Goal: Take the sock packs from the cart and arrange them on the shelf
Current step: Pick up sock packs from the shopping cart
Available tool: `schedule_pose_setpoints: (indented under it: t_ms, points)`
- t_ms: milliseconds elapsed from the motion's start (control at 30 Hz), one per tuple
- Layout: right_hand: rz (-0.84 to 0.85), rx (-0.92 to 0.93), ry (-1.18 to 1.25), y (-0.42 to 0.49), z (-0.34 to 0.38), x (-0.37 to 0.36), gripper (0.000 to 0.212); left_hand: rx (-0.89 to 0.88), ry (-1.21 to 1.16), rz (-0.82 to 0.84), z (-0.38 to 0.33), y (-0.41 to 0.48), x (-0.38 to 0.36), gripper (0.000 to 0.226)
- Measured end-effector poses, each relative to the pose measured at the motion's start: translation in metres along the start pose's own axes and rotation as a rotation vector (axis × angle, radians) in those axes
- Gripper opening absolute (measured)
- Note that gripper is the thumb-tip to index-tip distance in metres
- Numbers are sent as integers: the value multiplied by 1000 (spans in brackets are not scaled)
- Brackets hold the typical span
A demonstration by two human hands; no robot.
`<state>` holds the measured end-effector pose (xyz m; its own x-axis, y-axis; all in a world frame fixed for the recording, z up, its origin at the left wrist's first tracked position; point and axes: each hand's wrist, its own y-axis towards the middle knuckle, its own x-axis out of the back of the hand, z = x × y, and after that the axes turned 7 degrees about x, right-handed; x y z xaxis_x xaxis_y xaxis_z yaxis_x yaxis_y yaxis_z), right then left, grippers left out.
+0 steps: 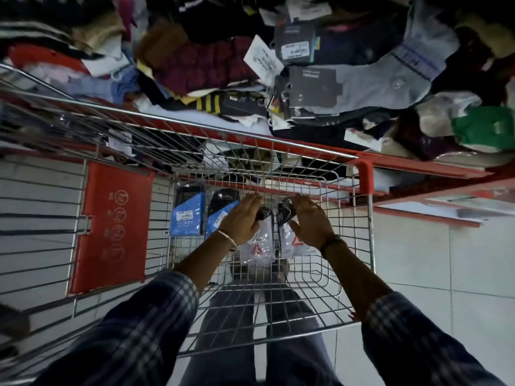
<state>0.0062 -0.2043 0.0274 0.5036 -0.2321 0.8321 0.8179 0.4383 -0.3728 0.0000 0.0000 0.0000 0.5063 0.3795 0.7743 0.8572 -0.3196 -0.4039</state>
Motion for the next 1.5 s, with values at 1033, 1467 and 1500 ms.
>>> schedule_pose_setpoints:
  t_ms: [1033, 1467, 1500]
  points:
    - [154, 68, -243, 47, -26, -12, 36, 178, 124, 171, 9, 45, -25, 31]
    - [-275, 90, -287, -24, 29, 110, 54, 67, 324, -67, -49, -16, 84, 49]
    - [-287, 89, -292, -28, 33, 120, 53, 53, 335, -83, -53, -18, 95, 50]
